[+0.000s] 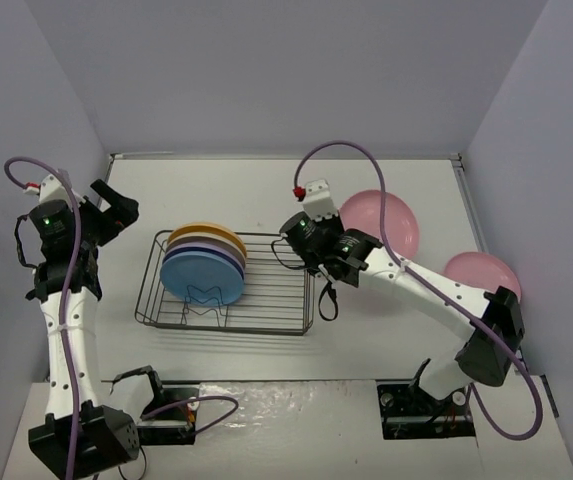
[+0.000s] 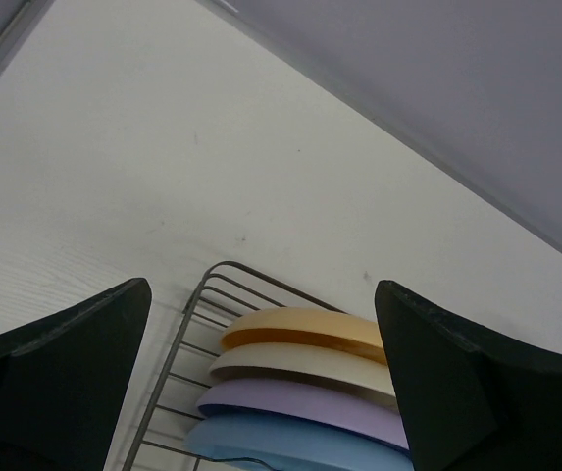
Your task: Load the plates into the dish rack
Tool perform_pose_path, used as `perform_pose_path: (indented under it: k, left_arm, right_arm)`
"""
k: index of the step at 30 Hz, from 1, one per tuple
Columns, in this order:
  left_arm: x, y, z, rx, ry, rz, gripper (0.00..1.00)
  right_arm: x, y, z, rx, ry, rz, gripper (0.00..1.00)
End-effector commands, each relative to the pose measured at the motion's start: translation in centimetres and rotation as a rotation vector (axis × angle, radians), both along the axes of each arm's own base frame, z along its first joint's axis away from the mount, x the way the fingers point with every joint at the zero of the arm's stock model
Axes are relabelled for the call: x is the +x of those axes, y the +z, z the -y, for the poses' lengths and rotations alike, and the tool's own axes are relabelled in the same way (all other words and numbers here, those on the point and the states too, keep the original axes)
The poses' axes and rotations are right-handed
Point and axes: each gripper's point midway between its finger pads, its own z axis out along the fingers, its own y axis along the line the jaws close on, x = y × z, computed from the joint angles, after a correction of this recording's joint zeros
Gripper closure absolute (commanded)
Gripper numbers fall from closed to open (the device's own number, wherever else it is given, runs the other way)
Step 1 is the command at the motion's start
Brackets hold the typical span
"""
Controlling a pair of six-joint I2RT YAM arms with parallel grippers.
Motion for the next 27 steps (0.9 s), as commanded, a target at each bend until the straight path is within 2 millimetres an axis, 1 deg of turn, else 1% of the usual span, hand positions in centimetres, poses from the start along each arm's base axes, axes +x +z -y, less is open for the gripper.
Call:
perform_pose_path:
  k: [1,2,3,4,5,6,7,9,10,11,13,14,16,18,20,23,25,27]
  left_arm:
    - [0.6,4.1,3.0,-0.042,-0.138,0.162,0.03]
    - [0.6,4.1,3.5,-0.053,-0.157,0.167,0.03]
    - [0.8,4.2,3.7,-0.055,-0.169,0.173,0.03]
    - [0.8,4.5,4.9,-0.072,-0.226,0.184,0.03]
    - [0.9,4.6,5.8,-0.089,-0.265,0.19,0.03]
    - [1.0,4.7,6.6,-0.106,-0.297,0.193,0.03]
    - [1.1,5.0,8.1,-0.127,-0.362,0.204,0.03]
    - [1.3,5.4,10.2,-0.147,-0.457,0.218,0.03]
    - [1.2,5.6,11.4,-0.151,-0.496,0.218,0.03]
    - [1.2,5.8,13.0,-0.159,-0.555,0.212,0.03]
    - [1.0,5.8,14.6,-0.165,-0.616,0.202,0.03]
    - [0.8,5.9,15.5,-0.172,-0.646,0.204,0.03]
    - [0.5,6.0,16.3,-0.174,-0.672,0.214,0.03]
    - [0.3,6.7,17.5,-0.178,-0.697,0.255,0.03]
    - [0.0,6.9,18.4,-0.185,-0.724,0.262,0.03]
    - [-0.2,6.4,18.8,-0.197,-0.732,0.244,0.03]
    - [-0.2,6.1,18.5,-0.193,-0.714,0.234,0.03]
    - [-0.3,5.4,17.8,-0.171,-0.665,0.2,0.03]
  right_arm:
    - [2.6,5.4,-1.8,-0.334,0.249,0.151,1.0]
    - [2.5,5.4,-2.9,-0.355,0.349,0.159,1.0]
    - [1.9,5.7,-4.4,-0.333,0.457,0.166,1.0]
    - [0.8,6.2,-7.1,-0.396,0.698,0.209,1.0]
    - [-0.1,6.7,-8.6,-0.441,0.849,0.249,1.0]
    - [-1.0,7.1,-9.7,-0.476,0.959,0.283,1.0]
    - [-1.9,8.1,-10.4,-0.511,1.058,0.332,1.0]
    - [-3.9,8.9,-12.8,-0.496,1.267,0.394,1.0]
    - [-4.9,9.5,-13.7,-0.486,1.346,0.413,1.0]
    - [-6.0,10.3,-14.7,-0.506,1.455,0.437,1.0]
    - [-7.8,9.5,-15.4,-0.525,1.599,0.394,1.0]
    - [-8.0,9.8,-15.7,-0.533,1.623,0.394,1.0]
    - [-8.3,9.8,-15.8,-0.543,1.657,0.391,1.0]
    - [-9.4,9.6,-15.9,-0.538,1.72,0.385,1.0]
    - [-10.0,9.6,-16.2,-0.529,1.767,0.386,1.0]
    - [-9.9,9.9,-16.5,-0.516,1.761,0.378,1.0]
    - [-9.5,10.0,-16.7,-0.506,1.744,0.377,1.0]
    - [-8.9,10.2,-16.8,-0.501,1.708,0.372,1.0]
